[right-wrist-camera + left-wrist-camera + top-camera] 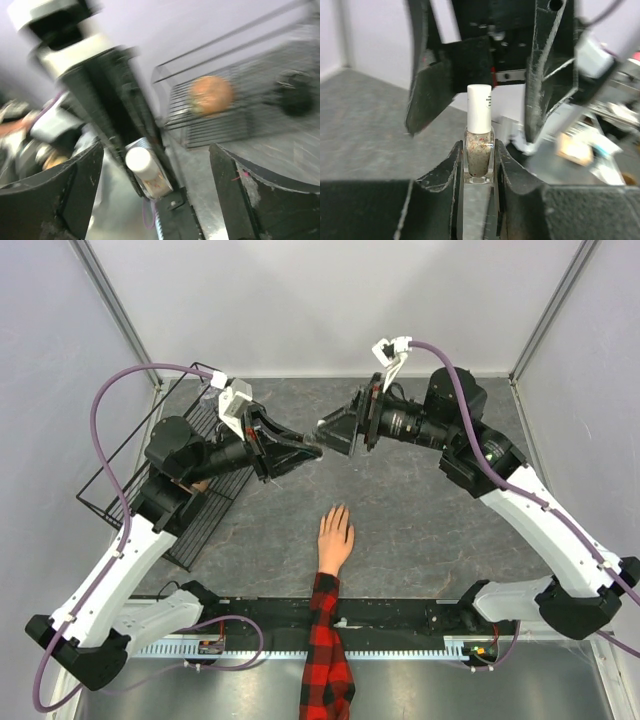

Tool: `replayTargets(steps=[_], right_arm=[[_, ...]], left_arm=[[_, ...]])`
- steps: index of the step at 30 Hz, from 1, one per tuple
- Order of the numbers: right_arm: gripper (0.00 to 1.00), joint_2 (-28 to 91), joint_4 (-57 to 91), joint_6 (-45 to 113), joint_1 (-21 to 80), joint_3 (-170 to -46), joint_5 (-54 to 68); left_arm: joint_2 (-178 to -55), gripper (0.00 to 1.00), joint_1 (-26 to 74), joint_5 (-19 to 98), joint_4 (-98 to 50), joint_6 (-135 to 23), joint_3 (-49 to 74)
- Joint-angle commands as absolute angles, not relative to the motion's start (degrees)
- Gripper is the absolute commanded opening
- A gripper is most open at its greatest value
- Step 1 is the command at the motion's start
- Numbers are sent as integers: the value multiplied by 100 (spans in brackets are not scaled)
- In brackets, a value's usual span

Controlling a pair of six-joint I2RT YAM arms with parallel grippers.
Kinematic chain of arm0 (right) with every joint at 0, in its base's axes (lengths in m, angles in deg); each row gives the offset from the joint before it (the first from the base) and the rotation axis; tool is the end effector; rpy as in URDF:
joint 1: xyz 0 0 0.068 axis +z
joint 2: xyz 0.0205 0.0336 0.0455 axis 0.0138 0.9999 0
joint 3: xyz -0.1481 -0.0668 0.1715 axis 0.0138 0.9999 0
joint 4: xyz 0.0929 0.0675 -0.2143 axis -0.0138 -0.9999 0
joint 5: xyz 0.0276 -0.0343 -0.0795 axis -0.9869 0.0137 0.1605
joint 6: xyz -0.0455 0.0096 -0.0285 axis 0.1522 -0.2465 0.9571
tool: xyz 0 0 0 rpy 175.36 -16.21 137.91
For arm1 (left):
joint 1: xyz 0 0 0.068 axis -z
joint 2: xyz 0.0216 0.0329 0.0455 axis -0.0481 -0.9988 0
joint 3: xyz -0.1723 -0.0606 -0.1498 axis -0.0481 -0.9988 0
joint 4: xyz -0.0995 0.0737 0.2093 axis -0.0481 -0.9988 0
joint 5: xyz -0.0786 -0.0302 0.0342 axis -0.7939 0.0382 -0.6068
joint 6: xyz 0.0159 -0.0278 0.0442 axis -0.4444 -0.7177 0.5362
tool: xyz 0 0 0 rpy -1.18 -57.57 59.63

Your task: Paint the nails

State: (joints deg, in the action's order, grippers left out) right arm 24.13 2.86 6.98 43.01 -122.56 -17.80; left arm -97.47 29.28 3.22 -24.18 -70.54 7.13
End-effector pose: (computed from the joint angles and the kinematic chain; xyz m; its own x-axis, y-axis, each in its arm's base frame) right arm 0.1790 0.1885 0.4563 -0.5134 0.1720 -0.8407 -0.8137 0.2134 0.5406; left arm 0.1568 -0.1283 0.4246 -0.2462 -0.2124 -0.9457 0.9439 0.1690 -0.2837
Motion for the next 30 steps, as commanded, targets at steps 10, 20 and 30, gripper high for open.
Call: replayTargets(steps=[10, 20, 30], right_arm=[[69, 3624, -2410, 679, 4772, -14885, 1695], [50, 4046, -2578, 908, 5019, -15247, 2179], [46, 4213, -2569, 1022, 5019, -15343, 2110]], left_arm=[[-10033, 2, 2941, 2806, -3013, -5542, 1224], [-10200, 2, 3020, 2737, -3040, -5577, 1356], [-10261, 2, 3091, 2614, -3154, -5577, 1338]])
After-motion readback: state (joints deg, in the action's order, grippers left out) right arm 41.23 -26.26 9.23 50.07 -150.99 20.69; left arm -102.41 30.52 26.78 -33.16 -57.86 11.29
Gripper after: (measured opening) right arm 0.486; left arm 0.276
